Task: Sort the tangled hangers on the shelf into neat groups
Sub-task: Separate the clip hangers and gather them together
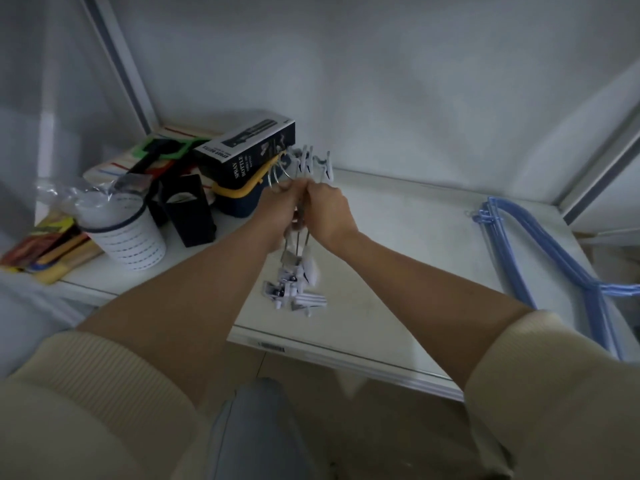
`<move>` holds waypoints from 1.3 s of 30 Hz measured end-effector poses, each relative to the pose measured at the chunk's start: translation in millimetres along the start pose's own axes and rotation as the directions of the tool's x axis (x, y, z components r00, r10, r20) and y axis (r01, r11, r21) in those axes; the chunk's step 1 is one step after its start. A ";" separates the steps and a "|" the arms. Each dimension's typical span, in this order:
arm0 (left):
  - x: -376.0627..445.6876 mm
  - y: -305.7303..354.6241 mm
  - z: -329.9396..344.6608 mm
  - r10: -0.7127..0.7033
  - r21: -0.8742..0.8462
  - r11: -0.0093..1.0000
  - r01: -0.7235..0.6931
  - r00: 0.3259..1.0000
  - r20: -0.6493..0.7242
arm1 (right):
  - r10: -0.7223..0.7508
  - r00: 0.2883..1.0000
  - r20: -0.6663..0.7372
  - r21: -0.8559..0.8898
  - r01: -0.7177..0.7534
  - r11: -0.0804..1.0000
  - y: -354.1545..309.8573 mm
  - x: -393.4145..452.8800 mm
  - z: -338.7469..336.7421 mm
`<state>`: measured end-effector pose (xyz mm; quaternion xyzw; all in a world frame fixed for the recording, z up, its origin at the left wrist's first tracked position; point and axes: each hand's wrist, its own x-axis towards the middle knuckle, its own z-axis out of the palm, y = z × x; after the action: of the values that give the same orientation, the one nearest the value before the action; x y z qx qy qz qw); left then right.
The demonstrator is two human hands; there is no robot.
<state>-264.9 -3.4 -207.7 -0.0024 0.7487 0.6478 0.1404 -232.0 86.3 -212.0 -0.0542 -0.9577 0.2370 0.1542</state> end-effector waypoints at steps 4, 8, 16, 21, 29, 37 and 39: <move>-3.7 -1.3 -15.4 0.049 -0.029 0.998 -0.050 0.999 -0.019 | -0.124 0.992 0.021 0.021 0.124 0.992 -10.9 -3.4 0.1; -2.5 -2.5 -41.6 0.142 -0.036 0.989 -0.143 0.989 -0.040 | -0.141 0.989 -0.044 0.054 0.143 0.988 -8.4 -10.6 8.4; 5.3 -38.3 -103.4 0.135 0.049 0.990 -0.133 0.990 -0.042 | -0.062 0.928 0.366 -0.386 0.212 0.898 1.8 3.1 48.3; 12.3 -48.7 -110.1 0.156 0.114 0.982 -0.152 0.987 -0.026 | -0.061 0.878 0.475 -0.426 0.289 0.857 4.2 6.4 76.1; 9.9 -44.4 -95.5 0.185 0.121 0.976 -0.181 0.983 -0.016 | -0.151 0.878 0.454 -0.357 0.335 0.872 13.5 6.6 76.8; 0.0 -25.2 -75.2 0.223 0.114 0.969 -0.219 0.975 -0.021 | -0.083 0.960 0.266 -0.354 0.178 0.918 33.6 2.0 37.8; -3.9 -20.1 -67.5 0.230 0.119 0.967 -0.226 0.973 -0.021 | -0.053 0.980 0.190 -0.332 0.115 0.936 36.1 -0.2 25.5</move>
<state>-271.4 -72.9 -218.2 0.0806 0.7827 0.6150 0.0520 -238.9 106.9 -250.5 -0.0175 -0.9955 0.0647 0.0664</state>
